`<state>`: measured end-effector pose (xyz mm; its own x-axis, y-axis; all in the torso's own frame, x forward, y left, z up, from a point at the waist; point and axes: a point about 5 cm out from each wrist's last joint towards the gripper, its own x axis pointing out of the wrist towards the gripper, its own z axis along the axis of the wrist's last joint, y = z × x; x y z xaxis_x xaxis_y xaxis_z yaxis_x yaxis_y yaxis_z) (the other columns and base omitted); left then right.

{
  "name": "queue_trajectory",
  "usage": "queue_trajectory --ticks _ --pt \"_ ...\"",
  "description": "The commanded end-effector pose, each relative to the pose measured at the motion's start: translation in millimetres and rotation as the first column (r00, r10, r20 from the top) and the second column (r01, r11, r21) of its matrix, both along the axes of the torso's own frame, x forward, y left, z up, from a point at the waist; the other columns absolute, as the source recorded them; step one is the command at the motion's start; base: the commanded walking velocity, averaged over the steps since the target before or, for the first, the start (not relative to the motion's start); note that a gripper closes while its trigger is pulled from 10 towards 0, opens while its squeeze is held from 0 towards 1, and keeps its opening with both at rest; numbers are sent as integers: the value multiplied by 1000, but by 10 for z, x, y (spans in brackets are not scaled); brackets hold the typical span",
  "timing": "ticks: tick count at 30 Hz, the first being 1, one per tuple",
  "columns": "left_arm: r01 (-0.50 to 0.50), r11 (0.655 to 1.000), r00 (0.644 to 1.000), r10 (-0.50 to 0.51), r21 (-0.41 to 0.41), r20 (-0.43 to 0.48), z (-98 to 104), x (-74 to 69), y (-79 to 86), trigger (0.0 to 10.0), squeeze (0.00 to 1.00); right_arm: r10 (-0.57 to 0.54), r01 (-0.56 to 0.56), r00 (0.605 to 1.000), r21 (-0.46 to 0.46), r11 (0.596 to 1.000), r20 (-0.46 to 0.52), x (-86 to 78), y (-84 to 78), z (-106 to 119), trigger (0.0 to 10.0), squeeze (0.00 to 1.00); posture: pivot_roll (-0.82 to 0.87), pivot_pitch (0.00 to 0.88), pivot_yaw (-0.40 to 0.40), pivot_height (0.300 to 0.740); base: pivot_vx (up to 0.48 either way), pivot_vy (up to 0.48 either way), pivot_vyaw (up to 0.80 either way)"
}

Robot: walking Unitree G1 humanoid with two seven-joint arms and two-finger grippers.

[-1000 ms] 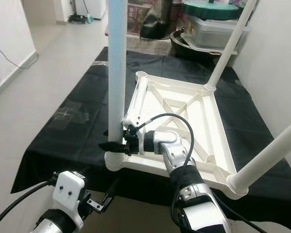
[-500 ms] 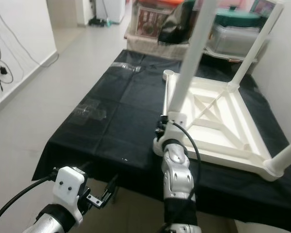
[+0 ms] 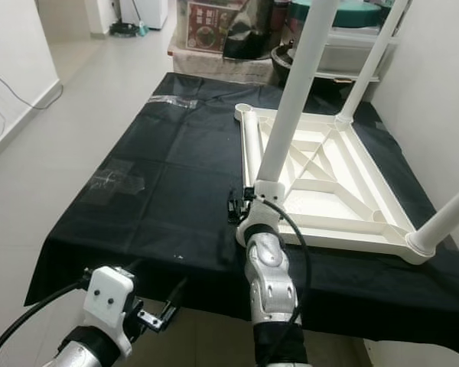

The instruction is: Building children table

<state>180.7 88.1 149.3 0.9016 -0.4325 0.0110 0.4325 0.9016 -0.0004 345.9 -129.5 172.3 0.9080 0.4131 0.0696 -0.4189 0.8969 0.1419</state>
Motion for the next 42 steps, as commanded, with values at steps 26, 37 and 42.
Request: queue_trajectory --ticks 26,37,42 --pt "9 1000 999 -9 1 -41 -62 -60 -2 10000 0 785 -795 596 -264 547 -169 21 460 8 0 0 278 75 -124 740 0 0 0" --pt "10 1000 999 -10 -3 -41 -67 -43 1 10000 0 156 -166 986 -256 952 -58 239 -62 -39 0 0 252 77 -118 740 0 0 0" --pt "13 1000 999 -13 -1 -41 -75 -21 13 10000 0 -433 410 901 -249 877 -39 84 -441 -118 0 0 242 76 -111 740 0 0 0"
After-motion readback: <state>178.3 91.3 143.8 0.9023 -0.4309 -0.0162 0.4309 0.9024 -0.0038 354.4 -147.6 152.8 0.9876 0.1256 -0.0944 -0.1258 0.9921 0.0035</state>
